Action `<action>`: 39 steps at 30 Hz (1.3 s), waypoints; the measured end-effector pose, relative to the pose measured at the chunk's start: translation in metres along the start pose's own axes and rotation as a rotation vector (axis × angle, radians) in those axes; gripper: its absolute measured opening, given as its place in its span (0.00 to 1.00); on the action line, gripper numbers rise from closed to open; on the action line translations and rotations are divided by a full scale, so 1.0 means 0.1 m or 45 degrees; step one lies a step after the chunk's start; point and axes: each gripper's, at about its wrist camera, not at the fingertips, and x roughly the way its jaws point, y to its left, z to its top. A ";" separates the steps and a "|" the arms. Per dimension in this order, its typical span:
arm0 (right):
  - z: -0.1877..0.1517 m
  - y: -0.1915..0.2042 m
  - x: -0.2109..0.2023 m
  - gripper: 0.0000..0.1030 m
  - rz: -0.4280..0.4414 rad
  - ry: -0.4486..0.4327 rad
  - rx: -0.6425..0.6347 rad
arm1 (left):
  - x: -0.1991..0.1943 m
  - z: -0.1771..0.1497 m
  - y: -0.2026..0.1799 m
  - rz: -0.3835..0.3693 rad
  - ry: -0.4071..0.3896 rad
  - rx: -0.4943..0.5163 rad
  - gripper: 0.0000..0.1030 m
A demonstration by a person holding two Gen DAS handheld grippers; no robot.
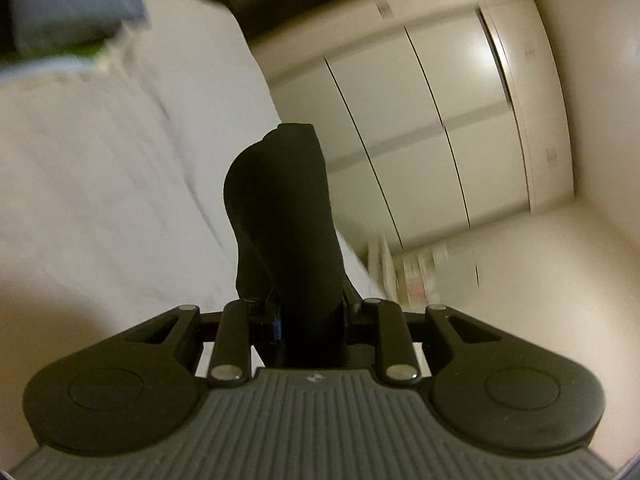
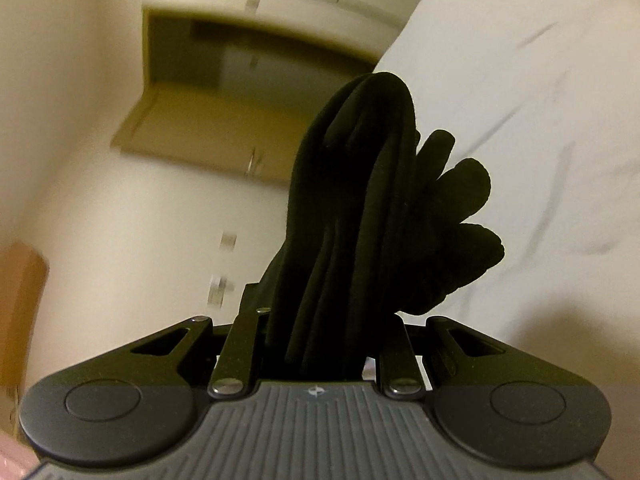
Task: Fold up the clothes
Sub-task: 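Carry the pants with both grippers to the folded clothes stack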
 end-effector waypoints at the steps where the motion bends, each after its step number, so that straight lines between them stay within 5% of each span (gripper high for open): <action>1: 0.01 0.09 0.28 0.20 0.007 0.033 -0.012 | -0.08 0.24 0.08 0.005 -0.028 -0.011 0.20; 8: 0.14 0.84 2.41 0.20 0.084 0.192 -0.101 | -0.42 2.07 0.49 0.014 -0.208 -0.022 0.20; 13: 0.36 1.30 3.74 0.20 0.178 0.277 -0.262 | -0.49 3.08 0.78 0.002 -0.361 0.080 0.21; 19: 0.51 1.15 5.13 0.22 0.210 0.429 -0.392 | -0.25 3.54 1.58 0.100 -0.408 0.065 0.23; 22: 0.52 0.65 5.72 0.25 0.014 0.518 -0.283 | 0.04 3.58 2.15 0.231 -0.333 -0.049 0.23; 24: 0.48 0.32 5.95 0.38 -0.136 0.575 -0.188 | 0.19 3.51 2.52 0.284 -0.288 -0.211 0.23; 27: 0.59 0.16 5.92 0.40 -0.105 0.563 -0.077 | 0.20 3.45 2.66 0.191 -0.314 -0.291 0.24; 33: 0.85 0.25 5.59 0.45 -0.111 0.434 -0.072 | 0.30 3.63 2.53 0.223 -0.233 -0.174 0.25; 36: 0.80 0.29 5.33 0.46 -0.250 0.349 -0.180 | 0.25 3.71 2.49 0.268 -0.191 -0.173 0.26; 39: 0.75 0.56 5.06 0.53 -0.414 0.227 -0.450 | 0.20 3.80 2.21 0.413 -0.179 -0.064 0.30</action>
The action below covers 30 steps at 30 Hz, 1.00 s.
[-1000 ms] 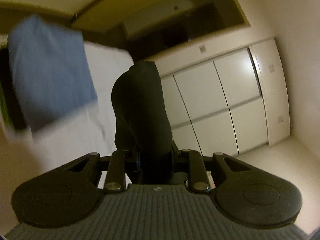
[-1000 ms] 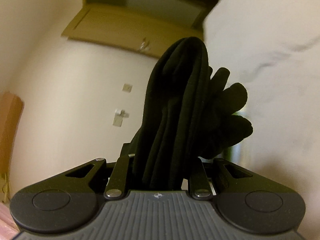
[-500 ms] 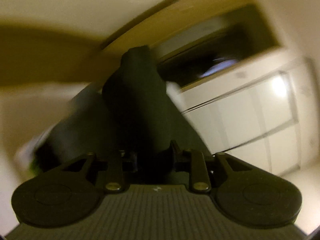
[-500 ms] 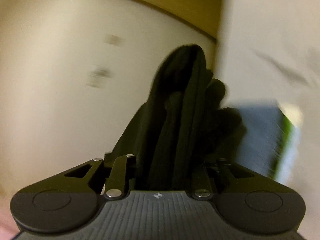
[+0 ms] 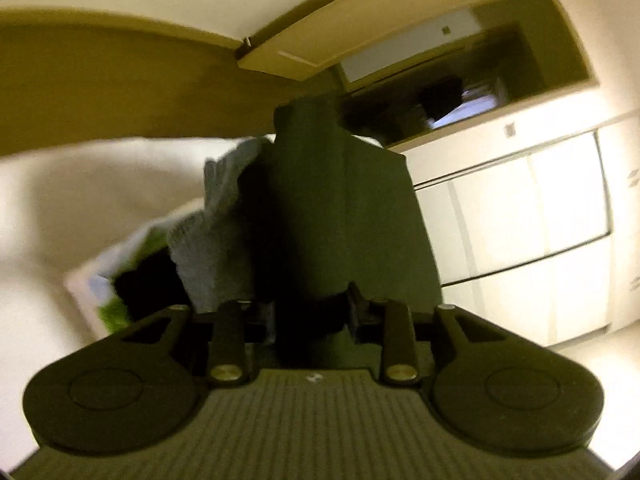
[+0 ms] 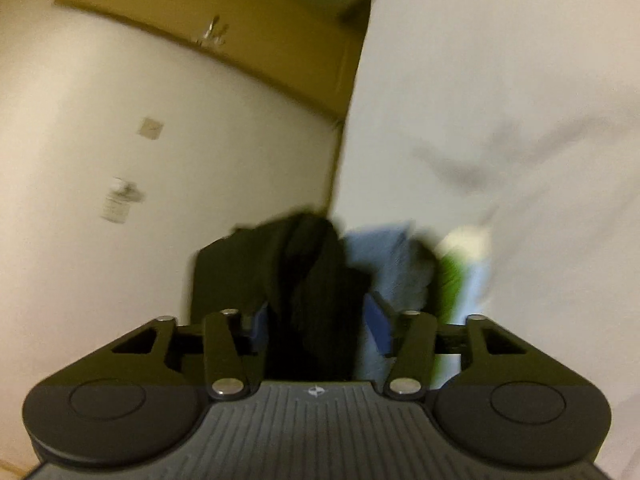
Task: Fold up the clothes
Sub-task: 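Carry the pants with both grippers to the folded clothes stack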
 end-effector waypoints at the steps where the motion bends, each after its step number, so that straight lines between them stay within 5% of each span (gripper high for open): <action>1: -0.08 0.11 -0.09 0.53 -0.066 -0.042 -0.101 | -0.05 0.00 -0.12 0.064 -0.008 0.058 0.30; 4: -0.27 0.47 -0.33 0.53 -0.338 -0.163 -0.476 | -0.16 -0.01 -0.60 0.297 -0.063 0.319 0.29; 6: -0.47 0.70 -0.44 0.53 -0.394 -0.246 -0.674 | -0.15 -0.08 -1.00 0.431 -0.093 0.584 0.29; 11: -0.69 0.91 -0.26 0.51 -0.285 -0.197 -0.826 | 0.30 -0.38 -1.44 0.377 -0.072 1.019 0.29; 15: -0.67 0.76 0.22 0.50 -0.306 -0.090 -0.845 | 0.92 -0.32 -1.28 0.473 0.022 1.044 0.19; 17: -0.57 0.66 0.44 0.51 -0.278 -0.054 -0.783 | 1.07 -0.25 -1.27 0.484 0.011 1.044 0.21; 22: -0.45 0.72 0.34 0.51 -0.217 -0.085 -0.724 | 1.17 0.01 -1.38 0.512 0.003 1.018 0.20; 26: -0.47 0.72 0.19 0.51 -0.166 -0.116 -0.673 | 1.10 0.11 -1.63 0.414 -0.008 1.048 0.19; 30: -0.37 0.73 0.48 0.48 -0.182 -0.054 -0.703 | 1.31 0.25 -1.82 0.298 0.004 1.098 0.20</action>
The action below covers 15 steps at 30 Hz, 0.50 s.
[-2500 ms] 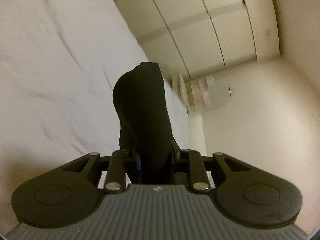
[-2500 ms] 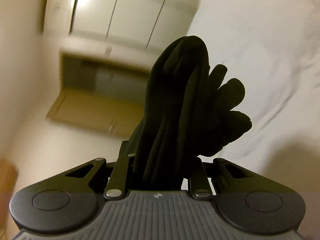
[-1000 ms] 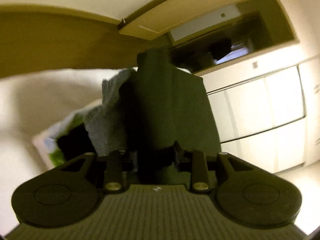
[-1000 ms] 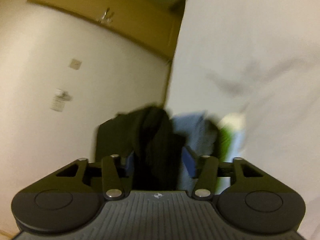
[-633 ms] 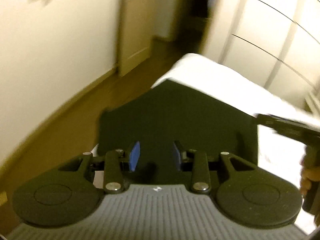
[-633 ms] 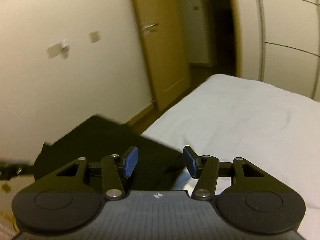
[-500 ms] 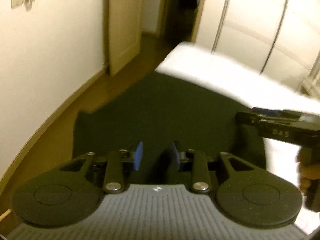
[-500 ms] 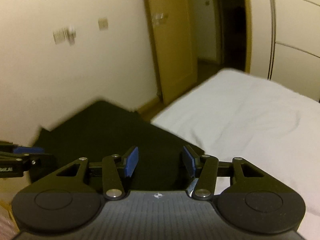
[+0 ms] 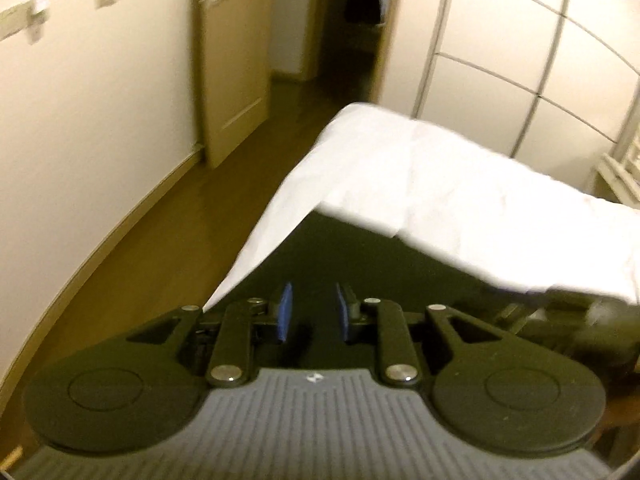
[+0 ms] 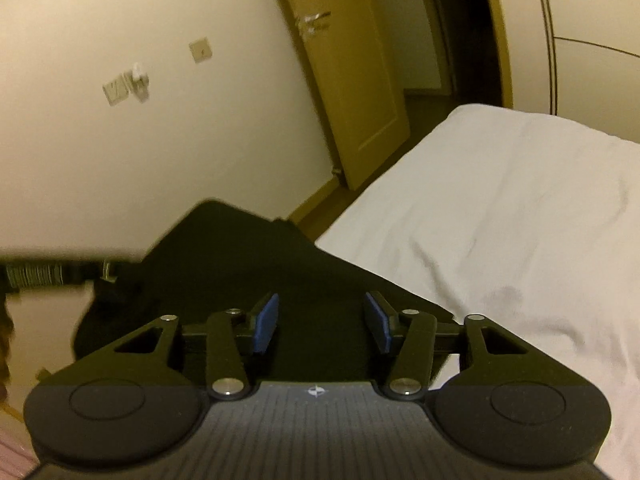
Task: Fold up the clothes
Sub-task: 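Carry the pants with both grippers to the folded clothes stack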
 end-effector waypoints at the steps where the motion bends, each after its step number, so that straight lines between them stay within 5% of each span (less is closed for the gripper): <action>1: 0.01 0.01 0.07 0.48 0.006 0.014 0.001 | 0.11 0.05 -0.02 -0.021 0.006 0.001 0.20; 8: 0.08 0.20 0.52 0.48 0.012 0.119 -0.107 | 0.80 0.10 0.23 0.007 0.159 -0.096 0.22; 15: 0.22 0.25 0.57 0.53 0.106 0.113 -0.102 | 0.39 -0.19 0.34 0.051 0.143 -0.098 0.23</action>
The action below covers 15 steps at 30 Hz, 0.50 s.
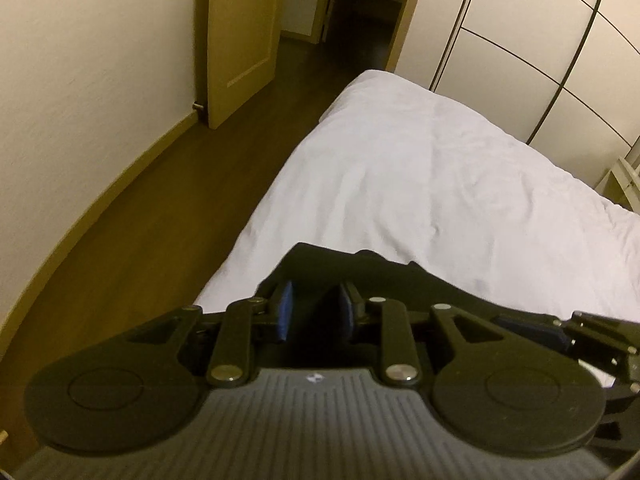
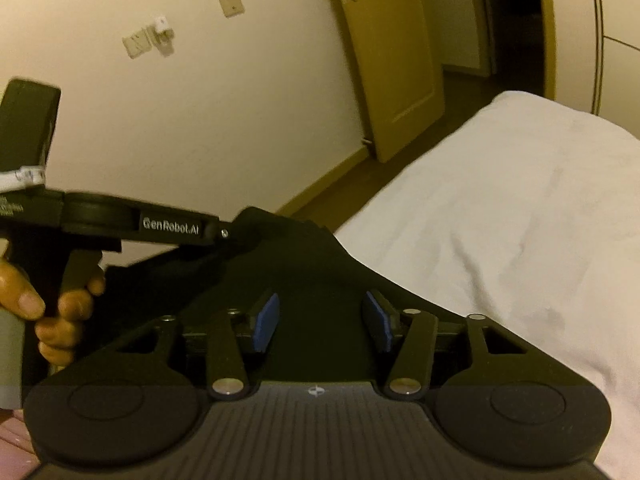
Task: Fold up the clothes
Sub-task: 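Carry the pants with both grippers to the folded clothes stack, then lower the pants onto the top of the stack and open both grippers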
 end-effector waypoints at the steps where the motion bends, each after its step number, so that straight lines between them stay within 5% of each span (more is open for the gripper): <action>1: -0.02 0.00 -0.04 0.53 0.010 -0.013 0.006 | -0.05 -0.01 0.01 0.011 -0.008 0.003 0.23; 11: -0.33 0.15 -0.80 0.52 -0.005 -0.113 -0.028 | -1.02 -0.56 -0.02 0.007 -0.073 0.026 0.20; 15: -0.60 0.21 -0.82 0.53 -0.038 -0.030 -0.074 | -1.04 -0.84 -0.10 0.040 -0.035 0.088 0.21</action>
